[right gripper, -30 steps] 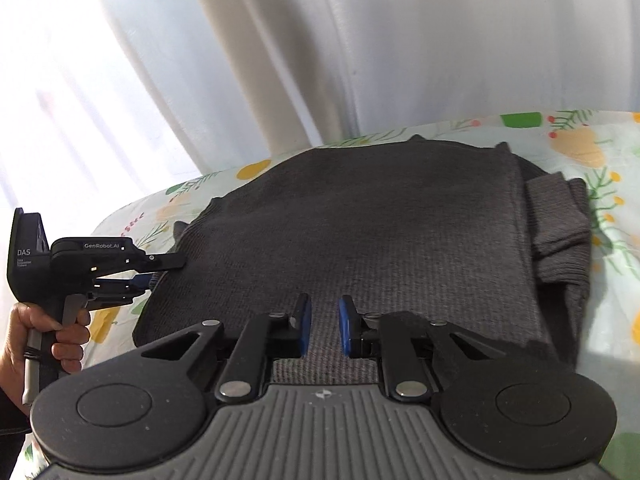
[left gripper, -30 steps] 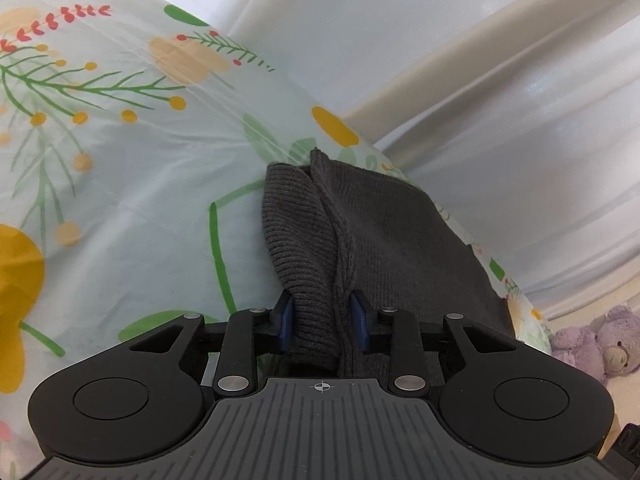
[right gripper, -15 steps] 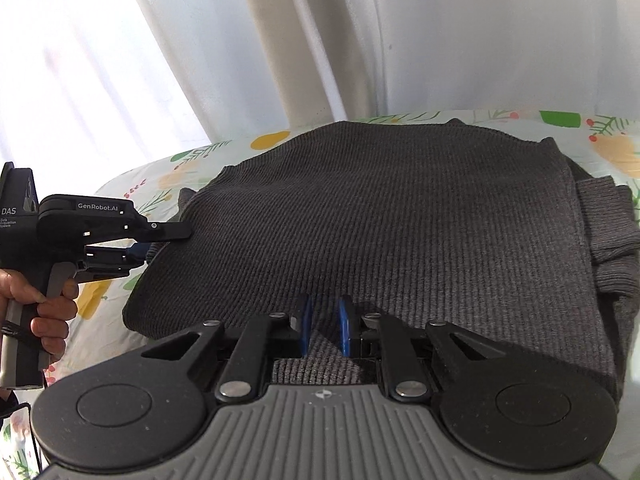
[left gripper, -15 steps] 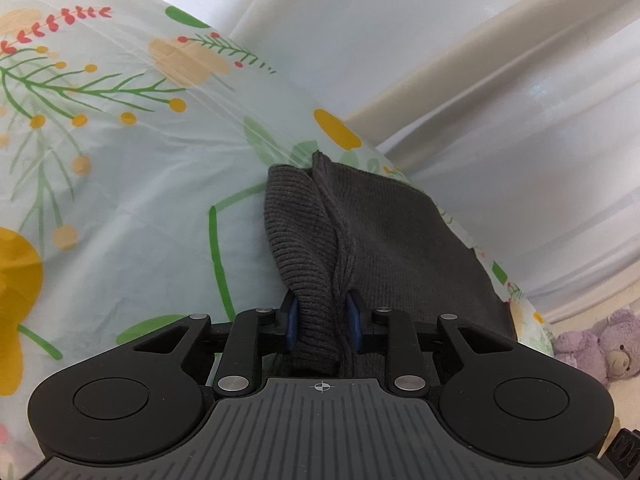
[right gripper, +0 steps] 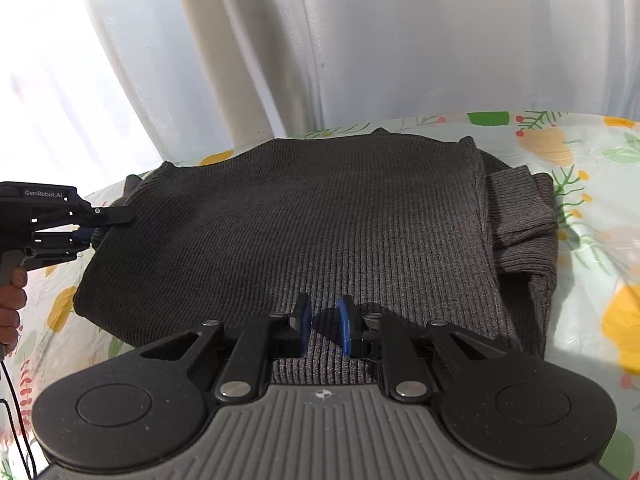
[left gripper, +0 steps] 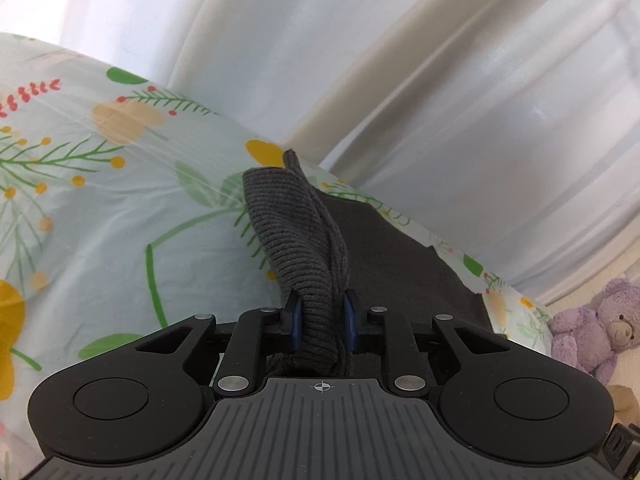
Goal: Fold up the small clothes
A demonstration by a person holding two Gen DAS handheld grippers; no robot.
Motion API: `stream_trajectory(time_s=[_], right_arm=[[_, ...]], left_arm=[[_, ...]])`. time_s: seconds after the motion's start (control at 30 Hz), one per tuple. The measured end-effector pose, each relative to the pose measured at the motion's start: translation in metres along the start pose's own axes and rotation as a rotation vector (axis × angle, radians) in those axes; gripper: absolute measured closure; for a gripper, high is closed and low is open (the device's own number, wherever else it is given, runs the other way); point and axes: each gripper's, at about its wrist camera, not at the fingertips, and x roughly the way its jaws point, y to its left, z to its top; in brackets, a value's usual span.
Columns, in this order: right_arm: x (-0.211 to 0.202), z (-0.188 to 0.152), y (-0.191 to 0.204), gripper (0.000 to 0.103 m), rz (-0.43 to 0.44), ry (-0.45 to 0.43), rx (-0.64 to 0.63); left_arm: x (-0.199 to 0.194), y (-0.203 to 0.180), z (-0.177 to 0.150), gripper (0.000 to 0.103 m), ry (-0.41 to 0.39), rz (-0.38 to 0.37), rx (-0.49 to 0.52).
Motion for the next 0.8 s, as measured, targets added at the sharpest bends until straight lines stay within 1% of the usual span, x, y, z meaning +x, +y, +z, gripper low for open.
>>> stream_trajectory(time_s=[0.13, 0.27, 0.37, 0.43, 0.5, 0.57, 0.63, 0.67, 0.73, 0.8], right_arm=[[-0.005, -0.002, -0.007, 0.089, 0.0, -0.01, 0.027], [-0.014, -0.003, -0.014, 0.089, -0.002, -0.03, 0.046], [-0.021, -0.005, -0.018, 0.089, 0.013, -0.046, 0.069], [-0.025, -0.007, -0.02, 0.089, 0.02, -0.05, 0.08], [-0.025, -0.008, -0.02, 0.089, 0.023, -0.047, 0.087], [-0.026, -0.009, -0.021, 0.088, 0.02, -0.048, 0.092], [-0.025, -0.008, -0.023, 0.088, 0.018, -0.048, 0.096], [-0.026, -0.007, -0.024, 0.088, 0.019, -0.049, 0.097], [-0.027, -0.007, -0.024, 0.088, 0.021, -0.049, 0.097], [-0.027, -0.006, -0.024, 0.088, 0.025, -0.05, 0.093]], left_arm=[[-0.001, -0.03, -0.002, 0.081, -0.004, -0.041, 0.044], [0.012, -0.063, -0.015, 0.081, 0.002, -0.064, 0.126], [0.029, -0.083, -0.03, 0.082, 0.027, -0.077, 0.173], [0.042, -0.092, -0.04, 0.088, 0.053, -0.081, 0.187], [0.054, -0.096, -0.05, 0.088, 0.083, -0.085, 0.203], [0.063, -0.096, -0.06, 0.088, 0.101, -0.091, 0.197], [0.063, -0.089, -0.065, 0.084, 0.08, -0.119, 0.16], [0.061, -0.084, -0.065, 0.081, 0.084, -0.137, 0.124], [0.056, -0.08, -0.061, 0.081, 0.101, -0.157, 0.058], [0.04, -0.078, -0.057, 0.08, 0.086, -0.166, 0.046]])
